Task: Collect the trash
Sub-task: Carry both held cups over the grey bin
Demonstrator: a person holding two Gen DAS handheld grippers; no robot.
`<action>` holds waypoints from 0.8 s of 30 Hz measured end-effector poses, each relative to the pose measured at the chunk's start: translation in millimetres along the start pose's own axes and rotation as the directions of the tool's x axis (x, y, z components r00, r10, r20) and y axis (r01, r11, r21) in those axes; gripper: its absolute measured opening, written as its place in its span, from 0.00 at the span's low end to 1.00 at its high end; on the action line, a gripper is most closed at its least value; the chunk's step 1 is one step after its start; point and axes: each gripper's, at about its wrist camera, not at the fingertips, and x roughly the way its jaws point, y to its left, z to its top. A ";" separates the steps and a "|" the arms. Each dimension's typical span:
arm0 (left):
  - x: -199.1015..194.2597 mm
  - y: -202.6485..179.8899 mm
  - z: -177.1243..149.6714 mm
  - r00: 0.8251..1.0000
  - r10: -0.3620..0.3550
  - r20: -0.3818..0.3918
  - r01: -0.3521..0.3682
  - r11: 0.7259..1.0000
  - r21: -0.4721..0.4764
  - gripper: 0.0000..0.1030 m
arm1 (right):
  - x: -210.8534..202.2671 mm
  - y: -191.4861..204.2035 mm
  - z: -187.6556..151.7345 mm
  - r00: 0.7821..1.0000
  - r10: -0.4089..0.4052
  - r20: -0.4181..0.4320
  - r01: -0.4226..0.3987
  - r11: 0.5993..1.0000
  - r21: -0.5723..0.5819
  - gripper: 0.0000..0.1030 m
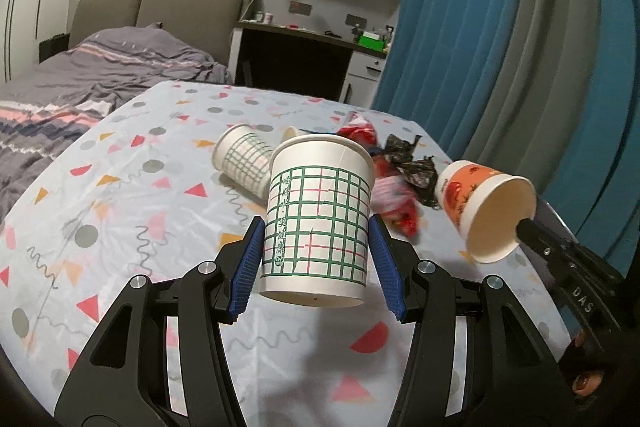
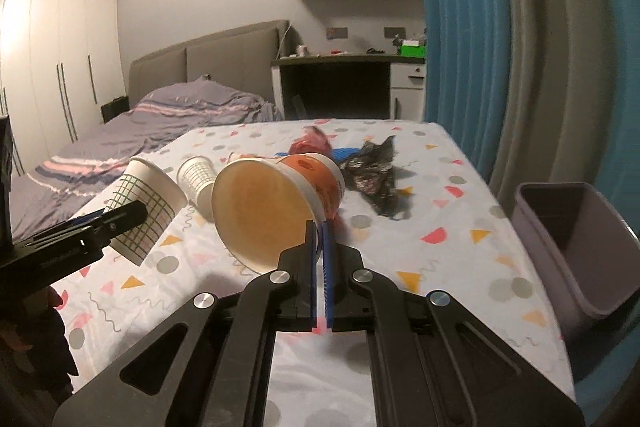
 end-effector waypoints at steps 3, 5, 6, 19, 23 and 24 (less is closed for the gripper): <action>-0.1 -11.0 -0.8 1.000 -0.013 -0.001 0.013 1.000 0.011 0.50 | -13.7 -15.7 -0.8 0.999 -0.035 0.025 0.035 0.999 0.020 0.04; 0.6 -18.5 -1.6 1.000 -0.023 -0.003 0.023 1.000 0.018 0.50 | -20.7 -28.3 -1.0 0.998 -0.056 0.036 0.054 0.998 0.042 0.04; 0.9 -23.2 -1.9 1.000 -0.031 -0.004 0.031 0.999 0.023 0.50 | -23.2 -33.6 -1.0 0.997 -0.064 0.039 0.062 0.997 0.050 0.04; 17.4 -92.6 -1.6 0.993 -0.118 -0.024 0.120 0.985 0.123 0.50 | -66.4 -109.3 -3.2 0.974 -0.210 0.086 0.196 0.970 0.146 0.04; 26.1 -120.0 1.5 0.986 -0.161 -0.031 0.164 0.972 0.166 0.50 | -74.6 -129.6 -4.2 0.962 -0.256 0.093 0.237 0.956 0.174 0.04; 29.6 -131.0 2.9 0.983 -0.180 -0.034 0.183 0.966 0.181 0.50 | -76.9 -136.5 -4.3 0.958 -0.273 0.094 0.253 0.950 0.184 0.04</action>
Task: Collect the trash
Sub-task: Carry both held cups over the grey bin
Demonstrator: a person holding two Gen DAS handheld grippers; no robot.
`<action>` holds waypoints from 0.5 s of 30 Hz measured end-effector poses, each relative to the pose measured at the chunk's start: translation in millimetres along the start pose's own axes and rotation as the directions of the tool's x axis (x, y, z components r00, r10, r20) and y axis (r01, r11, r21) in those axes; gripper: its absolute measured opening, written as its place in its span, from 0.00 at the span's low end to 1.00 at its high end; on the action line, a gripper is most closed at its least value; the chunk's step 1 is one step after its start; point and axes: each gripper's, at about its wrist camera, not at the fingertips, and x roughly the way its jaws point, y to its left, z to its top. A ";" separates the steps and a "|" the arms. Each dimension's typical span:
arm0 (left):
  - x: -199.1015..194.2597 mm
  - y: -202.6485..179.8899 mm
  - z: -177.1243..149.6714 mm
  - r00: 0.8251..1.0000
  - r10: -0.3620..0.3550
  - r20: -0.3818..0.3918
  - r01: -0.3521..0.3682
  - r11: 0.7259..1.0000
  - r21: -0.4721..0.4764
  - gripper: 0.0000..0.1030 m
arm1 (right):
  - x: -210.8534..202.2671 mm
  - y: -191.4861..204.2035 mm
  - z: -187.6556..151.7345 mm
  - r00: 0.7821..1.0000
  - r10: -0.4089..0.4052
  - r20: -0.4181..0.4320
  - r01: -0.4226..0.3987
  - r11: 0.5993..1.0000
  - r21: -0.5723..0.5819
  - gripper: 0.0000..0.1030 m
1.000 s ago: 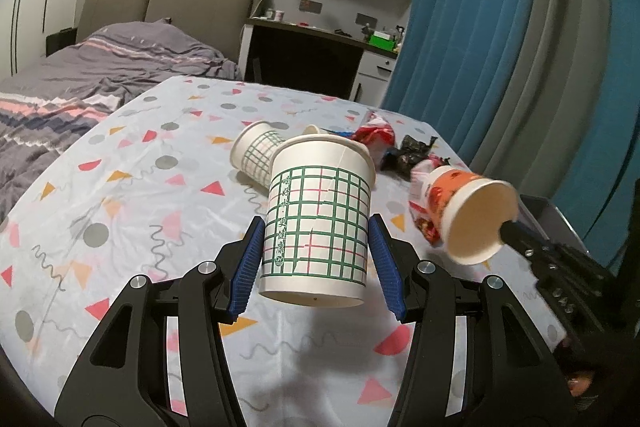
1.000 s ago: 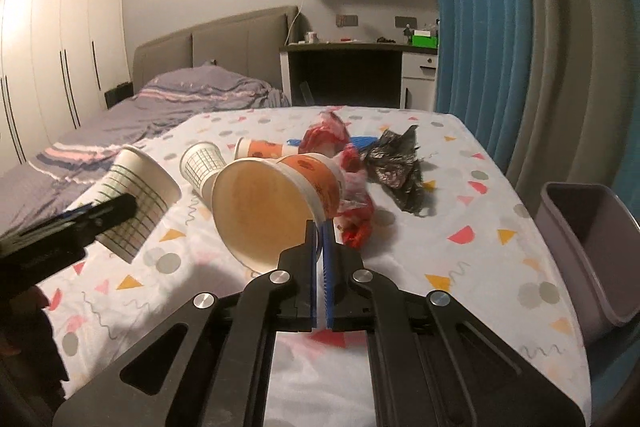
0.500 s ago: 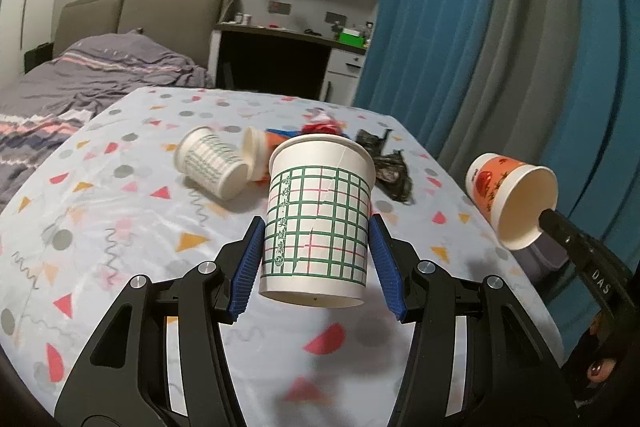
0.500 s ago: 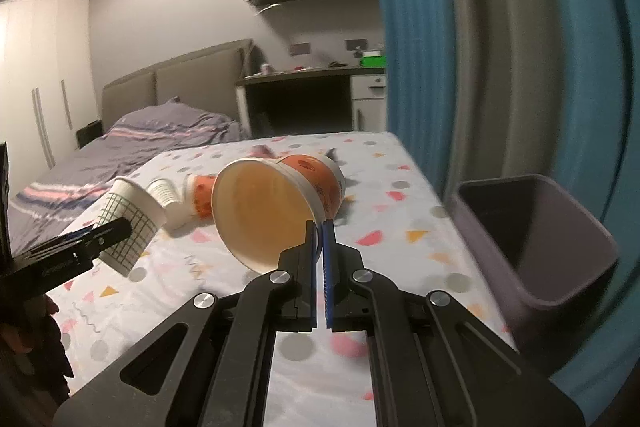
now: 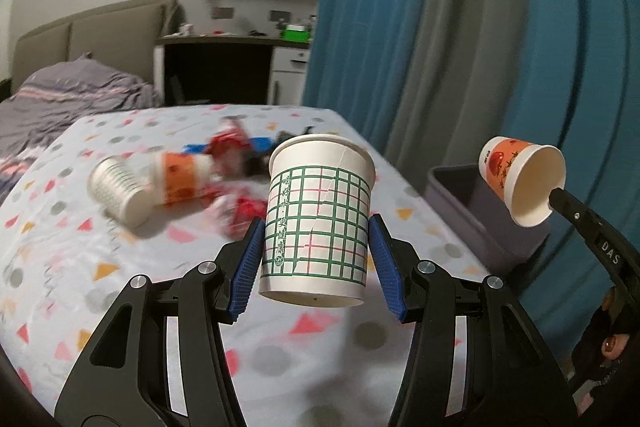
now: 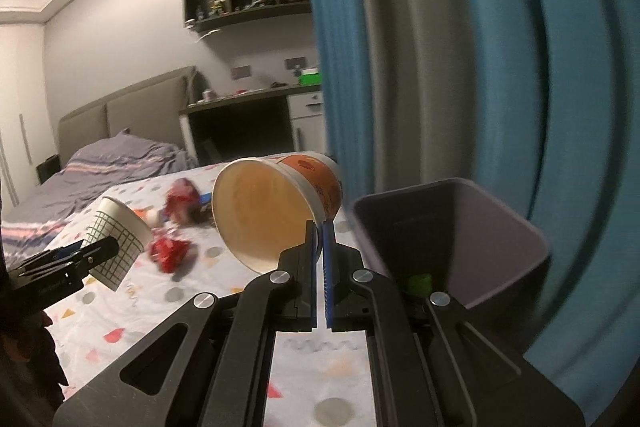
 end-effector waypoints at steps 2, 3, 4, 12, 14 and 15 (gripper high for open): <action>7.5 -13.1 4.0 1.000 -0.030 0.001 0.030 0.999 0.023 0.50 | -0.3 -11.3 1.6 1.000 -0.026 0.003 0.026 1.000 0.014 0.04; 11.4 -19.8 6.1 0.999 -0.040 0.002 0.040 0.999 0.032 0.50 | 0.8 -16.3 2.3 0.999 -0.037 0.004 0.037 0.999 0.021 0.04; 16.0 -27.3 8.5 0.999 -0.053 0.002 0.053 0.998 0.043 0.50 | 1.3 -22.6 3.3 0.999 -0.053 0.005 0.052 0.998 0.029 0.04; 52.1 -84.5 27.2 0.985 -0.172 -0.015 0.173 0.979 0.105 0.50 | 6.2 -66.2 9.4 0.988 -0.156 0.006 0.155 0.985 0.072 0.04; 61.9 -97.5 31.5 0.979 -0.204 -0.023 0.206 0.972 0.115 0.50 | 11.0 -76.9 9.9 0.984 -0.177 -0.005 0.177 0.981 0.084 0.04; 65.2 -101.8 33.1 0.976 -0.217 -0.026 0.218 0.969 0.117 0.50 | 14.3 -82.3 9.6 0.982 -0.186 -0.013 0.187 0.978 0.091 0.04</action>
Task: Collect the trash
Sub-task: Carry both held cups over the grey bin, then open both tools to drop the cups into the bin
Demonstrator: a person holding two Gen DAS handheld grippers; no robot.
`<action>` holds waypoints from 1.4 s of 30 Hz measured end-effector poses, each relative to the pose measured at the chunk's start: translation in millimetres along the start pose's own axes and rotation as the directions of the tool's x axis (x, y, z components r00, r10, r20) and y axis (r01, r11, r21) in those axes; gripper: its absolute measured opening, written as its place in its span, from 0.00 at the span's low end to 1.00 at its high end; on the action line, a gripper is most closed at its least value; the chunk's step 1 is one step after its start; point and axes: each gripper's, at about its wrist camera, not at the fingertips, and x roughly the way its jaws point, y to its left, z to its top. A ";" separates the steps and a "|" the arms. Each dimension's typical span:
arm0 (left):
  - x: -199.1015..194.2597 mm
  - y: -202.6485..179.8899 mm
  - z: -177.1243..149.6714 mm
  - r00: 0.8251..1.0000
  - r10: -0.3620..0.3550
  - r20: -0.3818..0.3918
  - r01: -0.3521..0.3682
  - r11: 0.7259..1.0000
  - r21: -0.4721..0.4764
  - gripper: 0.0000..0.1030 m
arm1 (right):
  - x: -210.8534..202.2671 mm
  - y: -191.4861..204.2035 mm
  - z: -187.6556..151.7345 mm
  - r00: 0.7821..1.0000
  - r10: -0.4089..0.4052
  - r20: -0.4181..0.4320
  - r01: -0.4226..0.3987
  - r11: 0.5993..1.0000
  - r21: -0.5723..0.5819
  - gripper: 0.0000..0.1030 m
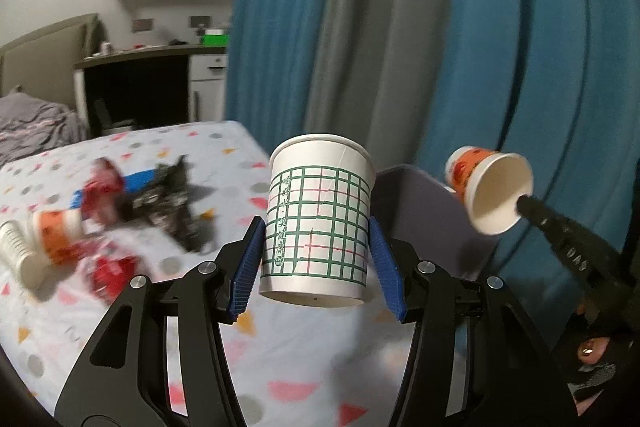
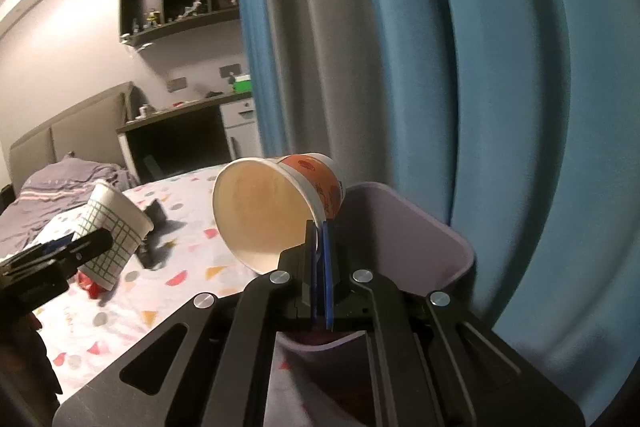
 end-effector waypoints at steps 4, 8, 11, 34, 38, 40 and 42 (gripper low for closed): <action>29.1 -16.8 10.8 0.997 -0.069 -0.025 0.069 0.998 0.000 0.50 | 19.0 -13.3 -0.7 0.999 -0.031 -0.040 0.032 0.999 0.021 0.04; 57.1 -31.7 15.8 0.991 -0.123 -0.050 0.124 0.992 0.004 0.50 | 30.9 -18.8 -7.8 0.995 -0.064 -0.080 0.066 0.998 0.020 0.04; 81.0 -44.2 14.4 0.985 -0.152 -0.086 0.153 0.988 0.016 0.50 | 40.8 -26.0 -12.3 0.990 -0.083 -0.112 0.086 0.996 0.021 0.04; 178.2 -75.1 0.4 0.924 -0.221 -0.312 0.219 0.975 -0.041 0.52 | 83.2 -38.3 -36.5 0.947 -0.112 -0.300 0.103 0.994 -0.048 0.04; 177.8 -77.1 -0.6 0.923 -0.216 -0.317 0.215 0.976 -0.038 0.52 | 87.9 -35.7 -37.8 0.943 -0.119 -0.312 0.104 0.993 -0.063 0.04; 180.2 -75.5 -0.6 0.923 -0.209 -0.324 0.206 0.978 -0.045 0.53 | 87.8 -35.0 -38.5 0.941 -0.119 -0.317 0.104 0.993 -0.062 0.04; 181.5 -73.6 -0.5 0.921 -0.213 -0.327 0.208 0.977 -0.049 0.54 | 87.6 -35.0 -39.7 0.939 -0.122 -0.321 0.108 0.992 -0.062 0.04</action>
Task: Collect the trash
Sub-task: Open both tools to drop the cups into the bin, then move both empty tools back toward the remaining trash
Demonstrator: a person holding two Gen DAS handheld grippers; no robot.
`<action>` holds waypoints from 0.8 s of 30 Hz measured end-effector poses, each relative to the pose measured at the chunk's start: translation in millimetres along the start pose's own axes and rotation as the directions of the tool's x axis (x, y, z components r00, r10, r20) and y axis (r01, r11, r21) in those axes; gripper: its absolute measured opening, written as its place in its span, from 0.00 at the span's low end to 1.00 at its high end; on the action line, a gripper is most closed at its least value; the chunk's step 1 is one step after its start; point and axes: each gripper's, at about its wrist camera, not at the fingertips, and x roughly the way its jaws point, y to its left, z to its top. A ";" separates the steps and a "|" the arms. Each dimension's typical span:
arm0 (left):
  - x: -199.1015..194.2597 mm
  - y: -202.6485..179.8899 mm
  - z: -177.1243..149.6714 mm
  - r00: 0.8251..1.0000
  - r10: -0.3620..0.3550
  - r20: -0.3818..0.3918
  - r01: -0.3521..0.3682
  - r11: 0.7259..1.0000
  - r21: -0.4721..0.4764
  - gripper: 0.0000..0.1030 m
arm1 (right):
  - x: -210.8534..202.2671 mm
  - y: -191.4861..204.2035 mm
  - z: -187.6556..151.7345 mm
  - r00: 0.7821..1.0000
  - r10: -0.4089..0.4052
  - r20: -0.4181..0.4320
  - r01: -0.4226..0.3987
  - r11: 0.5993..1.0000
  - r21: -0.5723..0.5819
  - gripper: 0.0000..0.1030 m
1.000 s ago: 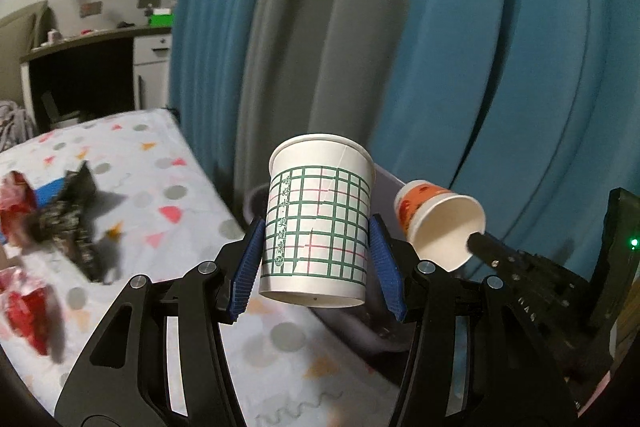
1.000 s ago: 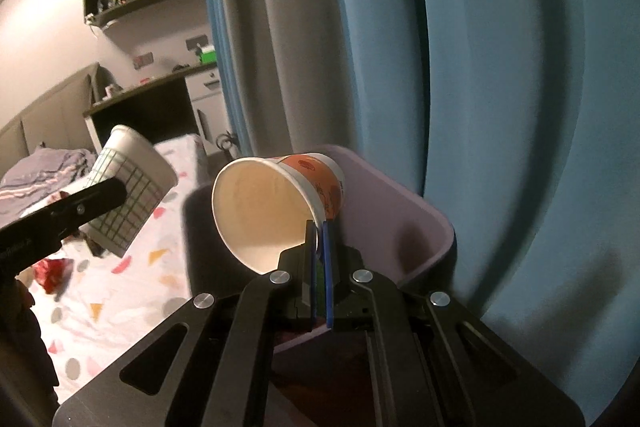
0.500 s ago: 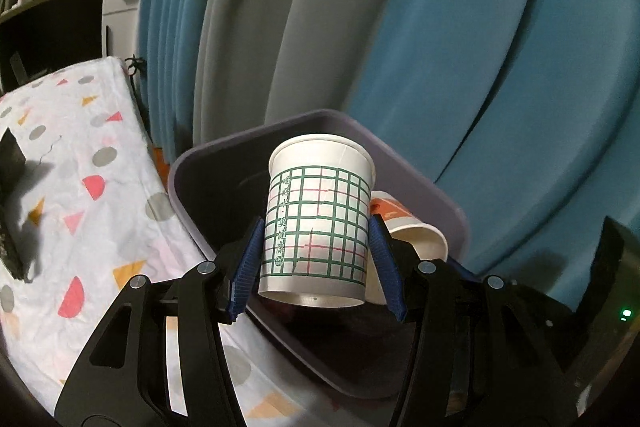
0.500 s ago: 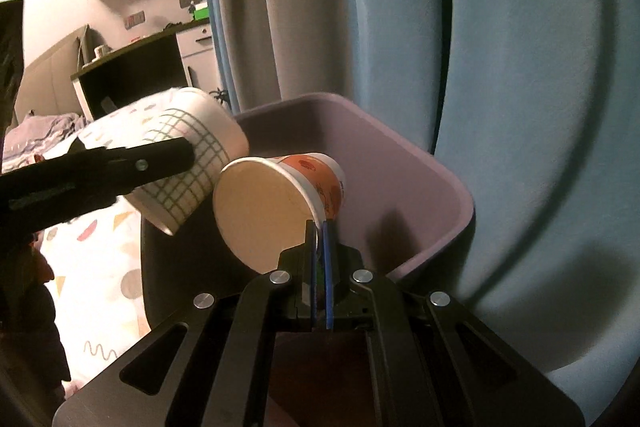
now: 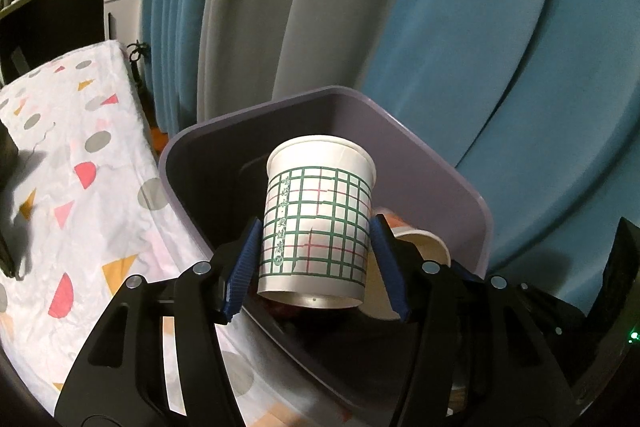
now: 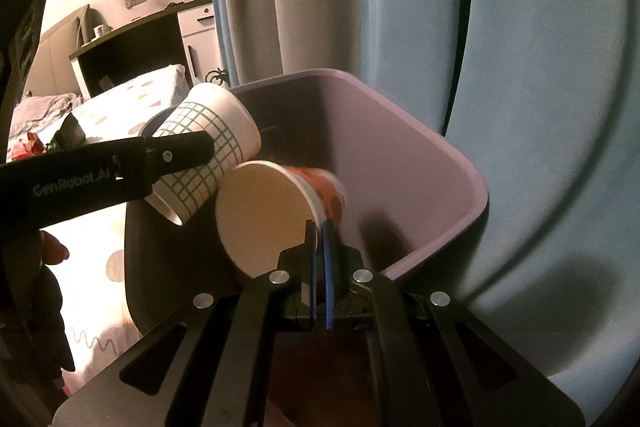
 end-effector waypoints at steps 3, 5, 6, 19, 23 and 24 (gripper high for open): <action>-2.7 1.6 0.0 1.000 0.011 0.015 -0.011 1.000 0.000 0.64 | 1.4 0.8 0.6 1.000 -0.002 -0.003 0.002 1.000 -0.002 0.04; -4.1 4.1 0.0 1.000 0.013 0.024 -0.013 1.000 -0.009 0.68 | 2.6 2.6 0.3 1.000 -0.008 -0.003 0.008 1.000 -0.008 0.04; -5.8 6.1 -0.3 0.999 0.020 0.025 -0.020 1.000 -0.014 0.69 | 3.1 2.9 0.1 1.000 -0.011 -0.005 0.010 1.000 -0.009 0.04; -89.1 40.6 -24.9 0.950 0.241 0.199 -0.229 0.970 -0.079 0.93 | -35.4 17.8 8.4 0.989 -0.081 0.126 0.083 0.996 -0.014 0.71; -123.9 58.2 -41.4 0.915 0.336 0.223 -0.315 0.941 -0.124 0.94 | -53.2 36.2 11.5 0.978 -0.090 0.187 0.097 0.995 -0.028 0.83; -129.9 61.2 -44.1 0.909 0.347 0.229 -0.324 0.937 -0.133 0.94 | -55.9 40.8 11.5 0.977 -0.086 0.196 0.094 0.995 -0.033 0.83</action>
